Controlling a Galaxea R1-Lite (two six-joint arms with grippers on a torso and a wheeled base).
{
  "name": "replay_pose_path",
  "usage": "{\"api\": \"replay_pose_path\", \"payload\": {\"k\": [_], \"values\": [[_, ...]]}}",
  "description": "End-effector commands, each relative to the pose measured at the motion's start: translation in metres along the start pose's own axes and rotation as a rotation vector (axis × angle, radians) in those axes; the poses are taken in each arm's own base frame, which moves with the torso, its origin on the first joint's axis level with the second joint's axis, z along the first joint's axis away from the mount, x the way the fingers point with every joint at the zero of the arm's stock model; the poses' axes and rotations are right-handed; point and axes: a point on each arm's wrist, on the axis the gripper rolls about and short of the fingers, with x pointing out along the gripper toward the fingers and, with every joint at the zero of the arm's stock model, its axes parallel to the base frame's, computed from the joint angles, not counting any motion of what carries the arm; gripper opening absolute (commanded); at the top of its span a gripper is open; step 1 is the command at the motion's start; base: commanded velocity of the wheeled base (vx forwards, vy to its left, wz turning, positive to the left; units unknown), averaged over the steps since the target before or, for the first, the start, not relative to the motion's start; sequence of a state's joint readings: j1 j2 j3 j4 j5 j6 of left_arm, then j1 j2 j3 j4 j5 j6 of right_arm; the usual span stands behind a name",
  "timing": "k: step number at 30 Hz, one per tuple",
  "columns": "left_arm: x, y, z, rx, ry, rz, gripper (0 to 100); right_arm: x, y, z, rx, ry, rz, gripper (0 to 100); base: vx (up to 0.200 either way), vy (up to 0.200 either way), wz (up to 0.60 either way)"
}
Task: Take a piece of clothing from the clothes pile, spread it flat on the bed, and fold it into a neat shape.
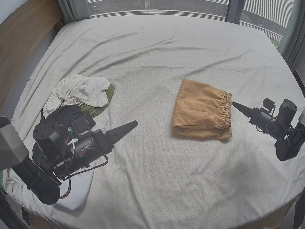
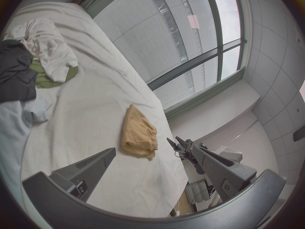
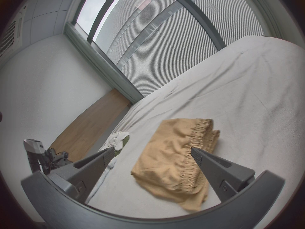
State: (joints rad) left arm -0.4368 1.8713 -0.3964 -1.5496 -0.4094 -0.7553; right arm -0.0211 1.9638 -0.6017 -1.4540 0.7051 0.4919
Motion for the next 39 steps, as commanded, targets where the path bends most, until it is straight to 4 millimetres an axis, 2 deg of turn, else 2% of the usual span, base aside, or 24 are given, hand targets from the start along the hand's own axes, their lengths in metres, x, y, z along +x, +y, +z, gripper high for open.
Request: {"api": "replay_pose_path", "payload": {"k": [1,2,3,4,7,8,9,13,19,23,27,28,31,32,34,37,39], "values": [[-0.045,-0.054,0.026,0.064,-0.115,-0.129,100,-0.045,0.092,0.013,-0.066,-0.026,0.146,100,0.0,0.0,0.0],[-0.057,-0.063,0.025,0.07,-0.118,-0.149,100,-0.055,0.103,0.014,-0.07,-0.029,0.158,100,0.0,0.0,0.0],[-0.057,-0.063,0.025,0.07,-0.118,-0.149,100,-0.055,0.103,0.014,-0.07,-0.029,0.158,100,0.0,0.0,0.0],[-0.078,-0.08,0.02,0.082,-0.107,-0.207,100,-0.077,0.122,0.017,-0.072,-0.029,0.165,100,0.0,0.0,0.0],[-0.099,-0.089,0.015,0.1,-0.103,-0.231,100,-0.102,0.14,0.016,-0.061,-0.015,0.159,100,0.0,0.0,0.0],[-0.102,-0.09,0.014,0.106,-0.103,-0.231,100,-0.106,0.142,0.016,-0.057,-0.011,0.157,100,0.0,0.0,0.0],[-0.111,-0.092,0.012,0.138,-0.103,-0.219,100,-0.12,0.153,0.016,-0.052,-0.004,0.159,100,0.0,0.0,0.0],[-0.129,-0.096,0.013,0.208,-0.135,-0.175,100,-0.151,0.178,0.015,-0.051,0.001,0.172,100,0.0,0.0,0.0],[-0.164,-0.099,0.006,0.321,-0.129,-0.049,100,-0.2,0.206,0.003,-0.047,0.009,0.178,100,0.0,0.0,0.0],[-0.188,-0.098,-0.006,0.407,-0.096,0.077,100,-0.226,0.215,-0.011,-0.043,0.002,0.142,100,0.0,0.0,0.0],[-0.216,-0.097,-0.023,0.419,-0.084,0.198,100,-0.247,0.222,-0.029,-0.06,-0.021,0.107,100,0.0,0.0,0.0],[-0.218,-0.097,-0.024,0.417,-0.084,0.207,100,-0.249,0.222,-0.031,-0.065,-0.024,0.109,100,0.0,0.0,0.0],[-0.237,-0.099,-0.036,0.421,-0.11,0.243,100,-0.266,0.224,-0.052,-0.071,-0.017,0.11,100,0.0,0.0,0.0],[-0.237,-0.099,-0.036,0.421,-0.11,0.243,100,-0.266,0.224,-0.052,-0.071,-0.017,0.11,100,0.0,0.0,0.0],[-0.245,-0.098,-0.044,0.421,-0.113,0.258,100,-0.276,0.224,-0.068,-0.068,-0.015,0.105,100,0.0,0.0,0.0],[-0.249,-0.094,-0.051,0.416,-0.123,0.298,100,-0.273,0.214,-0.082,-0.133,0.017,0.071,100,0.0,0.0,0.0],[-0.253,-0.093,-0.056,0.422,-0.14,0.305,100,-0.27,0.205,-0.091,-0.171,0.027,-0.016,100,0.0,0.0,0.0]]}}
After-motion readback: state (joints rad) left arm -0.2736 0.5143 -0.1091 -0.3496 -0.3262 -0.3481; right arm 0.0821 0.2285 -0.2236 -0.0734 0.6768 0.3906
